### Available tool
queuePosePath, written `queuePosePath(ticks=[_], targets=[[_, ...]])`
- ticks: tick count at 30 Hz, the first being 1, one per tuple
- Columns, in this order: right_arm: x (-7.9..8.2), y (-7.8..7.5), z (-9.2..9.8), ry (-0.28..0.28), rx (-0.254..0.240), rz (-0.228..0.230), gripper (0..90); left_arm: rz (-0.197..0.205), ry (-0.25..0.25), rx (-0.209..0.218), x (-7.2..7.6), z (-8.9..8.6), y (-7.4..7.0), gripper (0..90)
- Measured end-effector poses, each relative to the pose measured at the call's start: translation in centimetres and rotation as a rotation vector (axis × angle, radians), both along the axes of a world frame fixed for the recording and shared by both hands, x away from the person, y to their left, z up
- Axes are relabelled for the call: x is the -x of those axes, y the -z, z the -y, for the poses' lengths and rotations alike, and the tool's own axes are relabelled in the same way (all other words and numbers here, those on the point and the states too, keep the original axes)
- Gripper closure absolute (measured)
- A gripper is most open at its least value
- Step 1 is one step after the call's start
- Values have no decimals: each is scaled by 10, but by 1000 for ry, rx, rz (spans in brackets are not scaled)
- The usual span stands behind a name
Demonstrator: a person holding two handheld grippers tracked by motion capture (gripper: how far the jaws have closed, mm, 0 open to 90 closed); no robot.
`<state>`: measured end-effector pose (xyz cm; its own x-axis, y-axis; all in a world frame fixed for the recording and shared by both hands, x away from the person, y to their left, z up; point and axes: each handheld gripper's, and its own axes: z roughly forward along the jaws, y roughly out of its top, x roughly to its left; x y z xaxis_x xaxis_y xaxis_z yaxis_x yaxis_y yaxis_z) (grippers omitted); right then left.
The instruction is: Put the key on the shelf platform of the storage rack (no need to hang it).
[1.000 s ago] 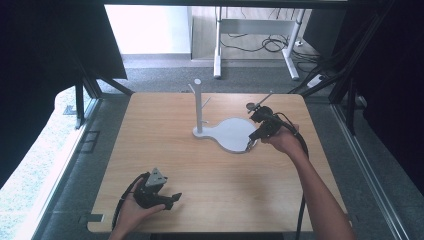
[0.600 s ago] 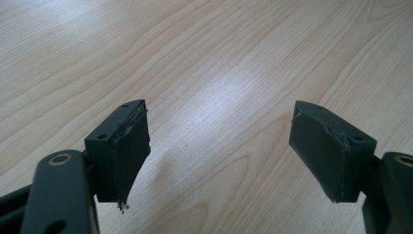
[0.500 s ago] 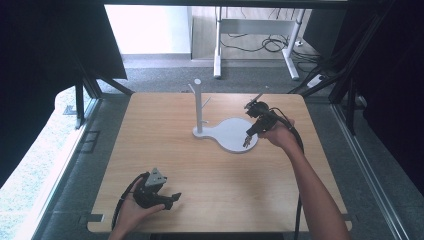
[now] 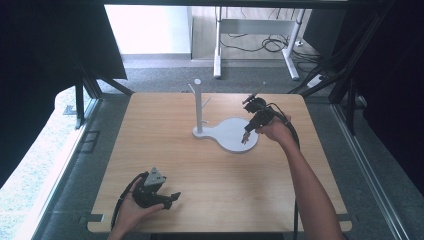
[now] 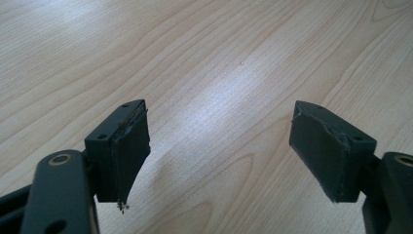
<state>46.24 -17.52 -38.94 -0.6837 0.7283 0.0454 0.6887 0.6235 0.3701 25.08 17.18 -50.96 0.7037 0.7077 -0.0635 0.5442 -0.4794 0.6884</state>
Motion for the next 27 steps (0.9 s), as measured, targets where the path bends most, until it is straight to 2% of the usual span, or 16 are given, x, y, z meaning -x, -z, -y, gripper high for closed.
queuePosePath(ticks=[20, 24, 27], targets=[[-29, 15, -9, 26, -3, -13, 899, -2, 3, -3, -1, -1, 1, 229], [-34, 22, -15, 18, 19, -25, 899, -5, 3, -2, -1, -1, 2, 228], [-37, 25, -19, 17, 18, -28, 899, -5, 3, -2, -1, 0, 2, 228]])
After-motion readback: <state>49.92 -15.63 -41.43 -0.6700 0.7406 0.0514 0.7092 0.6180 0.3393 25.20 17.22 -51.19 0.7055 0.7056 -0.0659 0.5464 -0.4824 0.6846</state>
